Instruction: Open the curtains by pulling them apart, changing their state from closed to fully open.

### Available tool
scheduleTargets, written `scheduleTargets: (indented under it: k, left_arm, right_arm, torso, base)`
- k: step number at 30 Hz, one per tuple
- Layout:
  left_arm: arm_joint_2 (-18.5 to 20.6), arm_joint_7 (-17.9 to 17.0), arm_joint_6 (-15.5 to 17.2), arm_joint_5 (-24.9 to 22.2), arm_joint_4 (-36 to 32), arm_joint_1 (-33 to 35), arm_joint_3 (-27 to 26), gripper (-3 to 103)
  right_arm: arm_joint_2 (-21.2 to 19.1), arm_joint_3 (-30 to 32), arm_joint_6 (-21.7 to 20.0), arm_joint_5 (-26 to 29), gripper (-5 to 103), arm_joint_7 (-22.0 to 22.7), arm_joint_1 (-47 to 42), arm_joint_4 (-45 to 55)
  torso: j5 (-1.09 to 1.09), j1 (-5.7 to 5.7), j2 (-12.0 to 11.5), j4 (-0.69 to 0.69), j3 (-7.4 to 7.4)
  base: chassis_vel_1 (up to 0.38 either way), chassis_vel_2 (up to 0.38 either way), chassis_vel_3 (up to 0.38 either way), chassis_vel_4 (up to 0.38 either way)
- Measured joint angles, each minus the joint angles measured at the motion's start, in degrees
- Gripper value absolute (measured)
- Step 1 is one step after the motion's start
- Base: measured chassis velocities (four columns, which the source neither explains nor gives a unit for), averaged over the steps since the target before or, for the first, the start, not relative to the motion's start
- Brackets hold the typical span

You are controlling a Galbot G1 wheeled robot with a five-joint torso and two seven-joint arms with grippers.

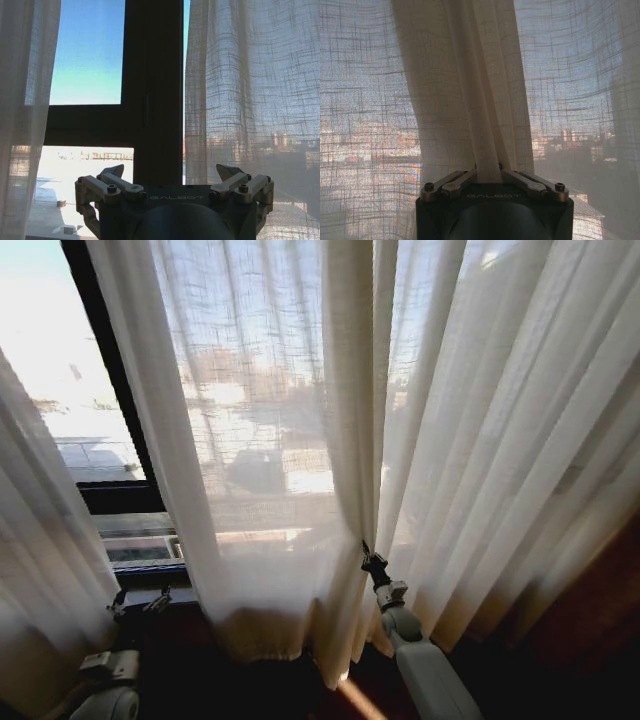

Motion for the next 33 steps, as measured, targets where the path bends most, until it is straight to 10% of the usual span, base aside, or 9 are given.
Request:
scheduleTargets:
  k: [33]
  left_arm:
    - [0.0, 0.0, 0.0, 0.0, 0.0, 0.0, 0.0, 100]
  right_arm:
    - [-0.04, 0.89, 0.69, 0.08, 0, -1.48, -0.2, -0.87]
  torso:
    - [0.03, 0.01, 0.0, 0.0, 0.0]
  base:
    - [-0.355, -0.352, 0.36, 0.354]
